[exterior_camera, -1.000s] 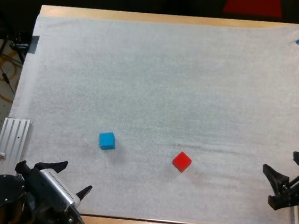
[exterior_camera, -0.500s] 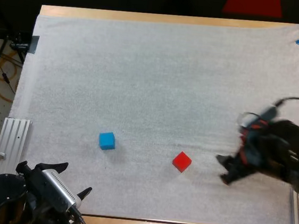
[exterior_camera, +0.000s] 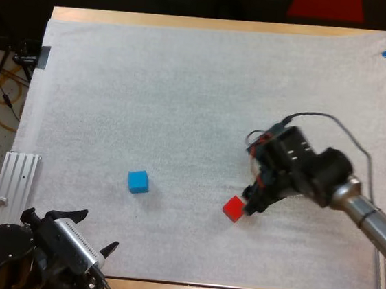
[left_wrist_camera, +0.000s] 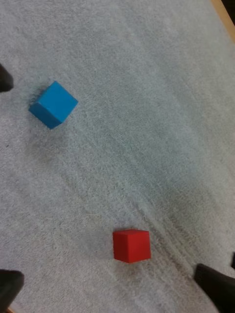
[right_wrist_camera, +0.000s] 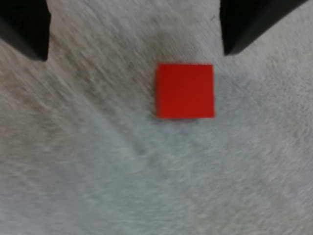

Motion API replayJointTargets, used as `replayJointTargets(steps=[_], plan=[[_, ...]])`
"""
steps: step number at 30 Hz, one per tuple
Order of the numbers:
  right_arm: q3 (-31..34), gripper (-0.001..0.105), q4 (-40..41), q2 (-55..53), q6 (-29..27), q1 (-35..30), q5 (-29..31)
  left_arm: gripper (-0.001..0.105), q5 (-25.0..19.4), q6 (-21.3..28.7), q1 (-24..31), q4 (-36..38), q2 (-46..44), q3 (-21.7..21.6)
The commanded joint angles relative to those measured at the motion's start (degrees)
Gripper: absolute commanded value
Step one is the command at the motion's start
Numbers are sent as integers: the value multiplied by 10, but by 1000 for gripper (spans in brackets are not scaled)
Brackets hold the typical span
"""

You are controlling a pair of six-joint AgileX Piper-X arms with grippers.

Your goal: Stack red cube on blue cube

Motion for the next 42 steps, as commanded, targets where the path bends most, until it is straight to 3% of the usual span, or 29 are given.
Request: replayJointTargets(steps=[1,15,27,30,32,35,42], plan=[[-3,69,-5,15,-8,14,-3,68,3,3,-2,3,0,-2],[-2,69,-63,131,-2,40,-3,68,3,3,-2,3,0,-2],[-2,68,-63,209,7,40,-3,68,3,3,-2,3,0,-2],[-2,54,-63,211,15,40,4,68,3,3,-2,3,0,-2],[-2,33,-63,208,15,40,11,68,3,3,-2,3,0,-2],[-9,15,-55,201,19,40,14,68,3,3,-2,3,0,-2],[-80,12,-10,164,19,56,74,68,3,3,-2,4,0,-2]])
